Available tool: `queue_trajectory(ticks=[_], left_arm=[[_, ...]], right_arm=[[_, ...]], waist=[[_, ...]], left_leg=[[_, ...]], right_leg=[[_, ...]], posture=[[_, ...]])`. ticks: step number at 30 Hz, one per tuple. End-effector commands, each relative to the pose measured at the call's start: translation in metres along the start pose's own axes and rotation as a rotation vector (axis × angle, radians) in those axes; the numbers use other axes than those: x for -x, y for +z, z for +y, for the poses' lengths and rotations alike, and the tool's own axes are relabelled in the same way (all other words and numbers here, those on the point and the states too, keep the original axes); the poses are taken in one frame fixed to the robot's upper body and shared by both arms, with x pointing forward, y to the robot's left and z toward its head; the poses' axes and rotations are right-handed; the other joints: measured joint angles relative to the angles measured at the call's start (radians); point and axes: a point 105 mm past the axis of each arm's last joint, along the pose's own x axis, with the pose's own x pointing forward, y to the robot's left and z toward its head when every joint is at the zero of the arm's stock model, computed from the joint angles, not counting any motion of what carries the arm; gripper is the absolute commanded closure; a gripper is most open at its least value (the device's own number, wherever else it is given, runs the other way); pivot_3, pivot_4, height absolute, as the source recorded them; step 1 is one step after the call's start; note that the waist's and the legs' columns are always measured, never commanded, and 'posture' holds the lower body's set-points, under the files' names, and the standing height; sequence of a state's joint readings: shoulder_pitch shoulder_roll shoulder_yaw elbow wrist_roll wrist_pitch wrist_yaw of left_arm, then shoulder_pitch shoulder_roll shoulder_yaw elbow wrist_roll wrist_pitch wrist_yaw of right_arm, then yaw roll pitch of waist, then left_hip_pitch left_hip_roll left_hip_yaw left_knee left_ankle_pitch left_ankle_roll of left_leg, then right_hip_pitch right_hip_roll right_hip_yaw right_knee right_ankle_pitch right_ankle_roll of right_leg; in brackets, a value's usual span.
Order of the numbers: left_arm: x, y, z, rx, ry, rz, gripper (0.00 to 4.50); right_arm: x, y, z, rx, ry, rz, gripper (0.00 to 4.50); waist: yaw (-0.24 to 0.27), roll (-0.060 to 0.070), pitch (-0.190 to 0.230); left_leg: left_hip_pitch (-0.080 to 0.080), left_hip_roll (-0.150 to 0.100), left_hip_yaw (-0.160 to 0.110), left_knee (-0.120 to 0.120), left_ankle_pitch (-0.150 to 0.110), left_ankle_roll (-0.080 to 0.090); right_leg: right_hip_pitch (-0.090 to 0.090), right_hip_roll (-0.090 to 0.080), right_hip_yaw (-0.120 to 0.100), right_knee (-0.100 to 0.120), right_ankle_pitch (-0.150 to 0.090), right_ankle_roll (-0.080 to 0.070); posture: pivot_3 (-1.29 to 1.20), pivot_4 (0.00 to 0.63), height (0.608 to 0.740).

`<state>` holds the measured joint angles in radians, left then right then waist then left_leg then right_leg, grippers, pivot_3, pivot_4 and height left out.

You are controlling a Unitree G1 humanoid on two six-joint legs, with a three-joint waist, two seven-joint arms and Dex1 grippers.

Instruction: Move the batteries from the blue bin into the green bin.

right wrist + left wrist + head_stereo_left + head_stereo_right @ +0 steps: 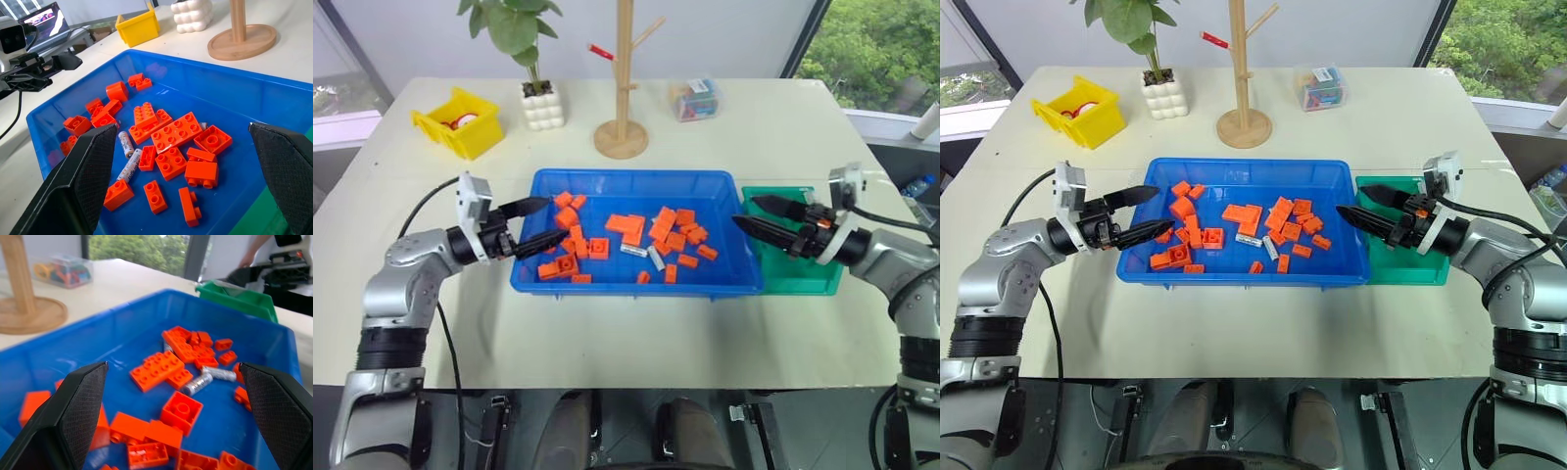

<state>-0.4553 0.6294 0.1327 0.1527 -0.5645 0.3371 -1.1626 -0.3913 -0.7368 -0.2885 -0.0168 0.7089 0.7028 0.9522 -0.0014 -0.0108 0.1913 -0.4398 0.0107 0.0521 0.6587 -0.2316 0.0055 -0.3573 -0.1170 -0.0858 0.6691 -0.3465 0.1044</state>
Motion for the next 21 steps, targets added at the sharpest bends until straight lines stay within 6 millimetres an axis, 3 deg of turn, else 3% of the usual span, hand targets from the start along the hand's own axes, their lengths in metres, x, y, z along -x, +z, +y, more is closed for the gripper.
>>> queue_trajectory(ticks=[1, 21], left_arm=[[0.000, 0.010, -0.002, -0.065, -0.027, 0.014, 0.00], [0.020, 0.031, 0.004, -0.098, -0.005, 0.028, 0.00]], right_arm=[[0.002, 0.009, 0.001, 0.054, 0.005, -0.016, 0.09], [0.021, 0.024, -0.007, 0.149, -0.030, 0.028, 0.09]], waist=[[0.002, 0.000, 0.000], [0.012, 0.000, 0.000]], left_leg=[[0.000, 0.000, 0.000, 0.000, 0.000, 0.000], [0.000, 0.000, 0.000, 0.001, 0.000, 0.001]], right_leg=[[0.000, 0.000, 0.000, 0.000, 0.000, 0.000], [0.000, 0.000, 0.000, 0.000, 0.000, 0.000]], posture=[[0.00, 0.150, 0.739], [0.00, 0.150, 0.739]])
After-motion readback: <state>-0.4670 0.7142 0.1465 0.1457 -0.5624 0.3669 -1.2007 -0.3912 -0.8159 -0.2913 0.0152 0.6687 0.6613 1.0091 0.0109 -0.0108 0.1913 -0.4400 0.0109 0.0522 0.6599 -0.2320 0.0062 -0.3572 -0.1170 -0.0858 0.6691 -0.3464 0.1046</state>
